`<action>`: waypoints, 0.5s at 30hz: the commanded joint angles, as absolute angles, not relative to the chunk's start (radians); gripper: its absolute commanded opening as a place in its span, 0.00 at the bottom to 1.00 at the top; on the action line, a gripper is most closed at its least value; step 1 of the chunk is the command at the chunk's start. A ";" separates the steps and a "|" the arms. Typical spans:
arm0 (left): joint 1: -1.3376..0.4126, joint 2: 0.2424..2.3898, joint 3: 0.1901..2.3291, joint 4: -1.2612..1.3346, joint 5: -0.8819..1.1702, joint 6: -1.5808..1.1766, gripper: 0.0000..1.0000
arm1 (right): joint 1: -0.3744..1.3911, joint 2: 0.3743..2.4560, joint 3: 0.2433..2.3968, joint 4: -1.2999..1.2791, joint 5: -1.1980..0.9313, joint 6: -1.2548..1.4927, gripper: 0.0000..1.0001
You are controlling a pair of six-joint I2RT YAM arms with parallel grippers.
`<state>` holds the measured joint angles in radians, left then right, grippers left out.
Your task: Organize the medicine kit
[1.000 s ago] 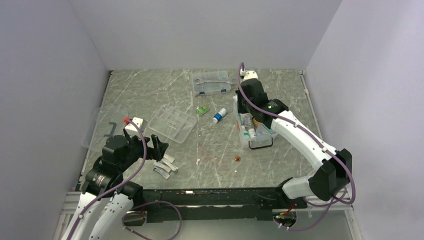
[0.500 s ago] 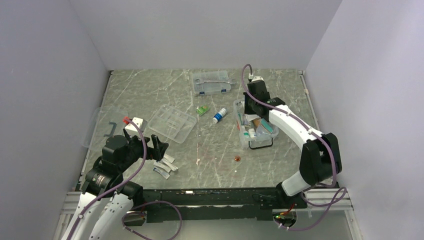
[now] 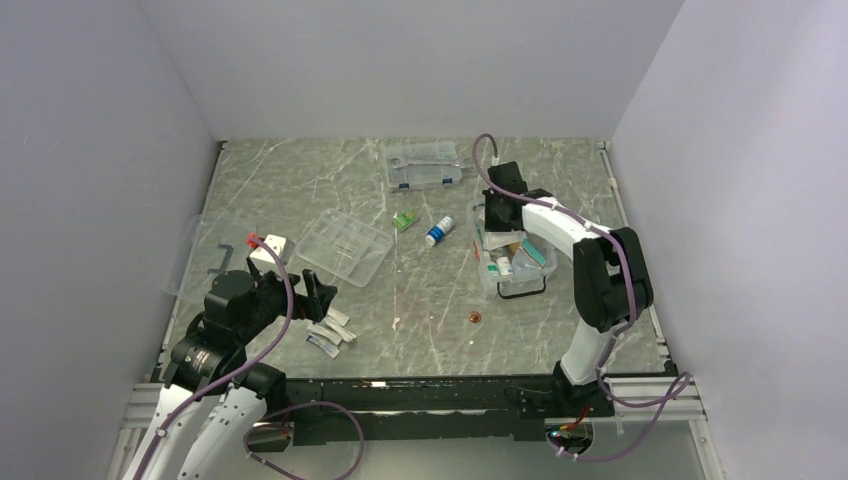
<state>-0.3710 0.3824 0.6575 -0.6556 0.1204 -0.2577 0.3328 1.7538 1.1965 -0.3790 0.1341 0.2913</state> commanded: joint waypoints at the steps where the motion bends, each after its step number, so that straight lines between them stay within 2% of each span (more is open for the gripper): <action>1: -0.371 0.377 0.693 -0.627 0.143 -0.267 0.99 | 0.324 1.811 1.260 -0.340 0.100 0.299 0.00; 6: -0.371 0.379 0.693 -0.626 0.144 -0.267 0.99 | 0.324 1.827 1.265 -0.355 0.092 0.287 0.00; 15: -0.367 0.382 0.693 -0.625 0.150 -0.267 0.99 | 0.323 1.709 1.265 -0.385 0.121 0.285 0.37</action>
